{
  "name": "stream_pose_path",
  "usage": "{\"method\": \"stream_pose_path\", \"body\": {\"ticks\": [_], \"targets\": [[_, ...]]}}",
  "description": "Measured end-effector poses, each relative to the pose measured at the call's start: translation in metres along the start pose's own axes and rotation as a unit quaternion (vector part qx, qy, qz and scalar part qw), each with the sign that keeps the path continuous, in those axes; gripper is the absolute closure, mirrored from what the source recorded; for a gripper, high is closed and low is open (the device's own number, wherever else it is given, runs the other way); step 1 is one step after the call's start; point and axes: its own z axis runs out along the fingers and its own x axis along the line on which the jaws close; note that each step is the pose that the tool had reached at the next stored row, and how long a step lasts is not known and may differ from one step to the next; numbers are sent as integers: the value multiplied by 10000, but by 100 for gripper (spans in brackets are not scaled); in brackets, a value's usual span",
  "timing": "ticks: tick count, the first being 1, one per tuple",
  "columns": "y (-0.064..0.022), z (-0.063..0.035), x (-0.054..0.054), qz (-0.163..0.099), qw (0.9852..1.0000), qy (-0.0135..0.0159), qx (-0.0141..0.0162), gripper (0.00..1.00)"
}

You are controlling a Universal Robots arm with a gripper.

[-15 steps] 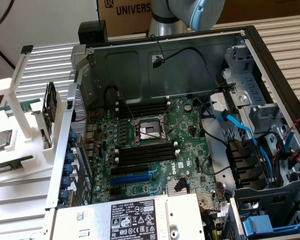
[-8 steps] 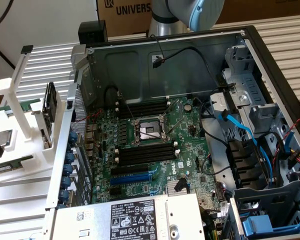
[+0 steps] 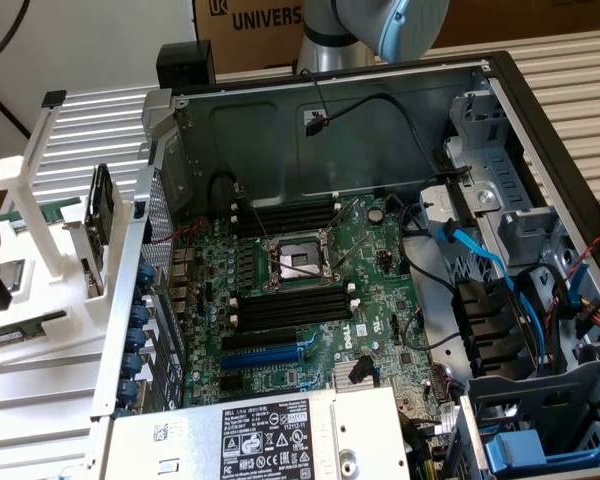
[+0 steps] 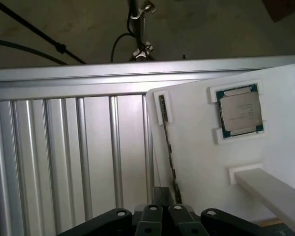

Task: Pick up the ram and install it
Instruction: 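Insert the ram into the slot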

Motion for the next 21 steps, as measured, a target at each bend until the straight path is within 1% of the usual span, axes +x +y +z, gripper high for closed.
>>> {"method": "stream_pose_path", "body": {"ticks": [2, 3, 4, 5, 7, 8, 9, 10, 11, 15, 17, 19, 21], "targets": [[-2, 4, -2, -1, 10000, -29, -2, 89], [-2, 5, -2, -11, 10000, -52, -5, 89], [-3, 7, -2, -27, 10000, -86, -8, 89], [-2, 24, -10, -106, 9995, -292, -67, 89], [-2, 24, -12, -102, 9991, -371, -149, 89], [-4, 26, -14, -96, 9987, -416, -265, 89], [-6, 28, -16, -94, 9985, -423, -322, 89], [-6, 27, -21, -93, 9984, -420, -363, 89], [-6, 28, -24, -91, 9984, -420, -380, 89], [-6, 26, -28, -92, 9984, -416, -384, 89], [-4, 26, -59, -93, 9985, -384, -385, 89], [-2, 27, -90, -93, 9984, -373, -405, 89], [0, 28, -122, -91, 9983, -361, -446, 89]]}}
